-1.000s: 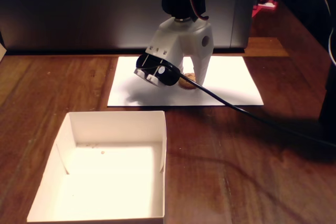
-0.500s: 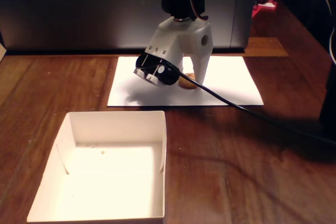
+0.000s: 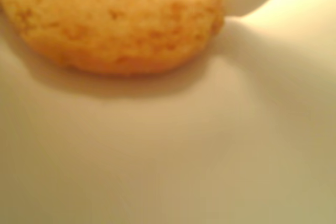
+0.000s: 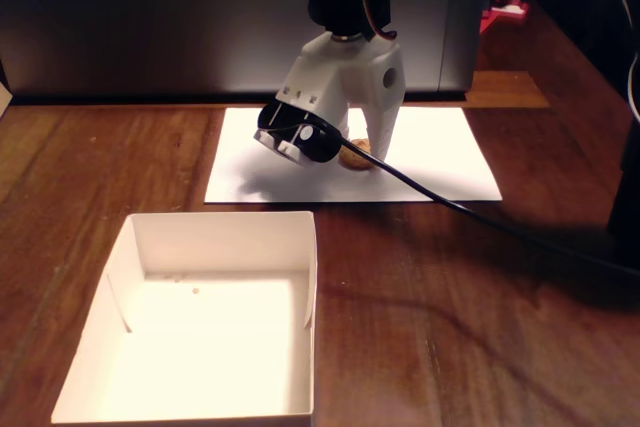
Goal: Grasp a mini cookies block and put it in the white box.
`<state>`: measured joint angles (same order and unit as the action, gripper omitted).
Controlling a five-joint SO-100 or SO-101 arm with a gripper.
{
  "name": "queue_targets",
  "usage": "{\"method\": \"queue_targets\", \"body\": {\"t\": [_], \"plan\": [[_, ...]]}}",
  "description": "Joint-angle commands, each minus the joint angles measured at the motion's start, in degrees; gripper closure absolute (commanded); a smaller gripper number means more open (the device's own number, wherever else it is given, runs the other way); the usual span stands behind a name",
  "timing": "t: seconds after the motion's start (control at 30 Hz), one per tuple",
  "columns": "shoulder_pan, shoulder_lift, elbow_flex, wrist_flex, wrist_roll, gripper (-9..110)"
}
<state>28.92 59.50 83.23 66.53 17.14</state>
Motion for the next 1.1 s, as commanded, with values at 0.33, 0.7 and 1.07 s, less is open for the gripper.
{"method": "queue_targets", "body": {"t": [0.33, 0.7, 1.07], "plan": [[-0.4, 10.6, -1.8, -0.5, -2.0, 82], [-1.5, 17.2, -4.9, -0.6, -4.3, 82], [-4.7, 22.9, -13.3, -0.3, -7.6, 82]]}}
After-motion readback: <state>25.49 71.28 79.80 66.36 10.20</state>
